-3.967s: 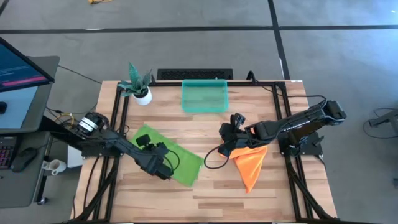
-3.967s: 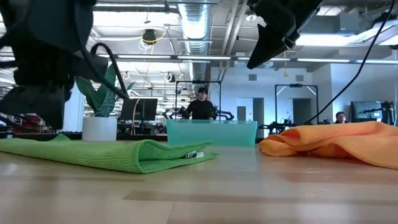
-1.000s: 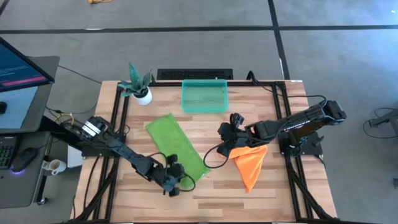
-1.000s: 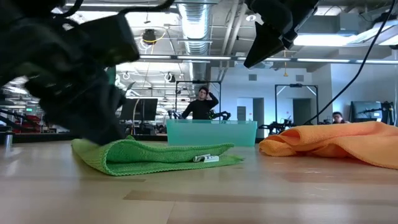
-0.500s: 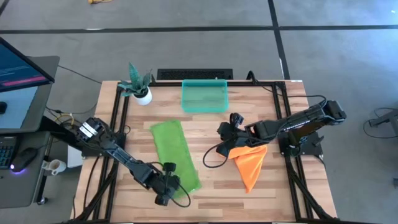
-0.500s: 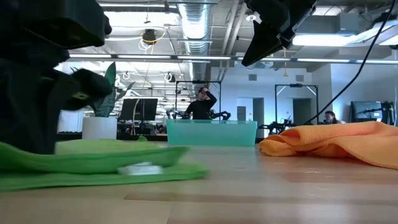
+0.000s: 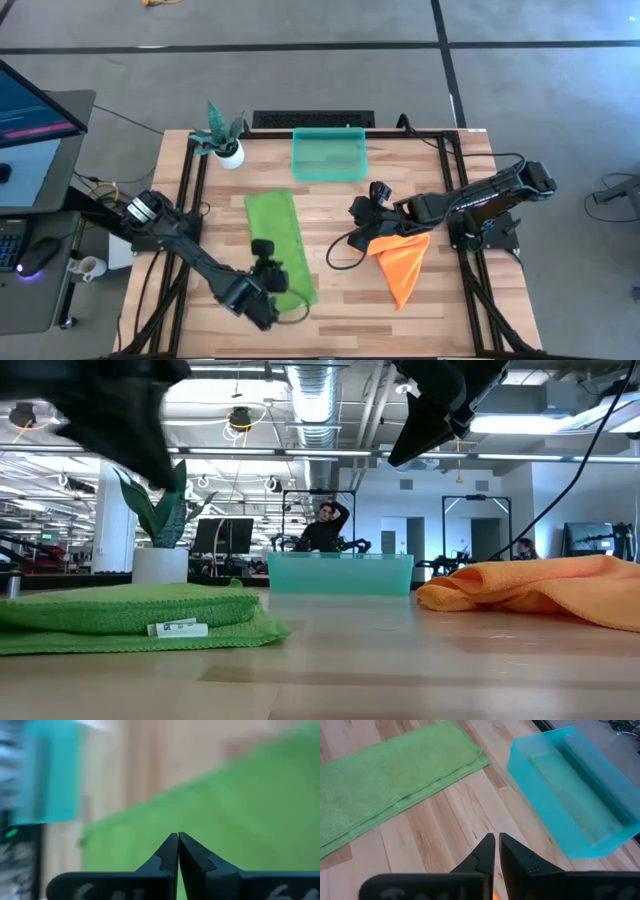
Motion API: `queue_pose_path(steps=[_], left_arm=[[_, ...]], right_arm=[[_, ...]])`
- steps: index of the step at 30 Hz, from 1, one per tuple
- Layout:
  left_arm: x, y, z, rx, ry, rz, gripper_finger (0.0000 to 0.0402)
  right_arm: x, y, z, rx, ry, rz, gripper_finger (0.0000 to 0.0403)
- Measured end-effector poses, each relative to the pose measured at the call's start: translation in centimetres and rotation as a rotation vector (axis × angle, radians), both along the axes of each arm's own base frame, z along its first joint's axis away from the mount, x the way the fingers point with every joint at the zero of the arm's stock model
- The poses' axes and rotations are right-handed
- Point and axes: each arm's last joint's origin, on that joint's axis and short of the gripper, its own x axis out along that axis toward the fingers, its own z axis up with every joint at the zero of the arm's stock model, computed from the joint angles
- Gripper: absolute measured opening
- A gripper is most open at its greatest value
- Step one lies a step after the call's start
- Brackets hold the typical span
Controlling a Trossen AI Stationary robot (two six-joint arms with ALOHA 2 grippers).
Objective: Roll towel into tight, uniform cylinder
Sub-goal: Roll the green microfiber towel
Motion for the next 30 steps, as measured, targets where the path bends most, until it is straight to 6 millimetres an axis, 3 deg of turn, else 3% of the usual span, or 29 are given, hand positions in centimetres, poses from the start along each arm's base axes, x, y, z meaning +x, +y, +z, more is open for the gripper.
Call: queue_pose_path(steps=[5,13,24,30], left_arm=[[1.1,3.7,-1.4,-0.017,-0.121,0.266,0.0004],[2.4,8.9,-3.9,-0.183,-0.133,0.533,0.0004],[4.1,12.0,-4.4,-0.325,-0.149,0.650,0.0004],[4.2,12.4,-4.5,-0.360,-0.146,0.682,0.0004]], right_arm=[[0.0,0.0,0.0,0.000,0.000,0.000,0.0049],[0.0,-0.1,0.0,0.000,0.000,-0.002,0.0049],[0.0,-0.1,0.0,-0.002,0.001,0.000,0.0049],[0.0,-0.1,0.0,-0.002,0.001,0.000,0.0049]])
